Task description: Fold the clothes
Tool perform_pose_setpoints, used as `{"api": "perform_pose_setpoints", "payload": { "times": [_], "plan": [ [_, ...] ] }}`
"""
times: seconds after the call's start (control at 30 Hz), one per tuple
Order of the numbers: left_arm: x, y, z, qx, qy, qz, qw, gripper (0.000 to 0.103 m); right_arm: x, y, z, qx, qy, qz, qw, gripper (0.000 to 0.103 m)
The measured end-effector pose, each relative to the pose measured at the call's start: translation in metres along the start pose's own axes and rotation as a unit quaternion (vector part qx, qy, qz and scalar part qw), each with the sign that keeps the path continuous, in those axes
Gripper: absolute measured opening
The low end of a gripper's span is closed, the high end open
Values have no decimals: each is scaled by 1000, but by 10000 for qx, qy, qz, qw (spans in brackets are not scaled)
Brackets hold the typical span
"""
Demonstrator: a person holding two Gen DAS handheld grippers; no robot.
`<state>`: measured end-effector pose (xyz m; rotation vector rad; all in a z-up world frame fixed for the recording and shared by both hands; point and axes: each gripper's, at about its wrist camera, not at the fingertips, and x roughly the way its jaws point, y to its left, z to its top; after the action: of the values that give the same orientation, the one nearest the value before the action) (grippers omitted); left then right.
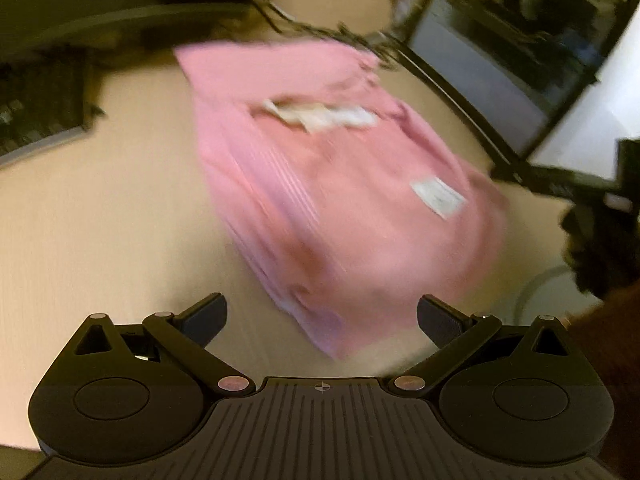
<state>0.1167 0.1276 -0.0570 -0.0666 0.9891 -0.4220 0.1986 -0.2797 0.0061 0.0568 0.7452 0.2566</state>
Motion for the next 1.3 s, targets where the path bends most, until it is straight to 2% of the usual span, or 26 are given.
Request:
{"api": "perform_pose_setpoints", "payload": {
  "times": [0.13,0.17,0.23,0.33,0.4,0.47,0.5,0.53,0.57,0.6,0.63,0.73,0.8,0.9,1.0,1.07,1.1,1.13,1.23,1.3],
  "plan": [
    [24,-18,16,-5,-454,536,9975,103,6,-4,-5,219,-19,-278,9994,68],
    [29,-24,22,56,-618,571,9964,103,7,-5,-6,292,-31,-362,9989,67],
    [35,-34,36,296,-887,336,9951,103,6,-11,-9,571,-82,-529,9969,65],
    [51,-43,57,686,-854,-93,9939,103,7,-23,-15,1204,-98,-534,9912,65],
    [63,-36,56,588,-593,-290,9961,103,10,-26,-20,1562,-101,-452,9866,65],
    [76,-28,56,489,-331,-487,9971,103,12,-20,-24,1566,-214,-351,9868,65],
    [82,-24,56,439,-200,-585,9971,103,14,-16,-25,1505,-258,-330,9877,64],
    [88,-21,56,389,-69,-683,9969,103,16,-11,-25,1401,-276,-314,9893,51],
    [94,-17,56,339,63,-780,9964,103,18,-4,-22,1265,-258,-241,9913,41],
    [94,-16,57,376,115,-835,9957,103,21,3,-18,1116,-224,-137,9934,10],
    [93,-16,57,413,168,-889,9950,103,23,10,-14,967,-189,-33,9951,5],
    [88,-15,63,471,154,-1070,9930,103,0,50,9,-221,-642,187,9975,4],
    [83,-15,68,491,87,-1197,9916,103,-8,81,13,-1246,-575,388,9898,4],
    [76,-15,76,521,-13,-1386,9890,103,4,112,-1,-2408,28,551,9690,4],
    [69,-16,83,551,-113,-1575,9859,103,20,125,-23,-3199,552,519,9444,5],
    [65,-16,88,570,-179,-1701,9836,103,20,134,-33,-3784,508,395,9234,6],
    [62,-16,91,580,-213,-1763,9824,103,20,138,-36,-3999,482,345,9146,7],
    [60,-16,93,590,-246,-1826,9811,103,20,140,-36,-4078,494,329,9111,8],
    [64,-32,114,711,-376,-2164,9730,103,19,140,-33,-4168,548,305,9069,8],
    [86,-51,132,775,-318,-2427,9665,103,14,141,-35,-4278,579,291,9016,8]
  ]
}}
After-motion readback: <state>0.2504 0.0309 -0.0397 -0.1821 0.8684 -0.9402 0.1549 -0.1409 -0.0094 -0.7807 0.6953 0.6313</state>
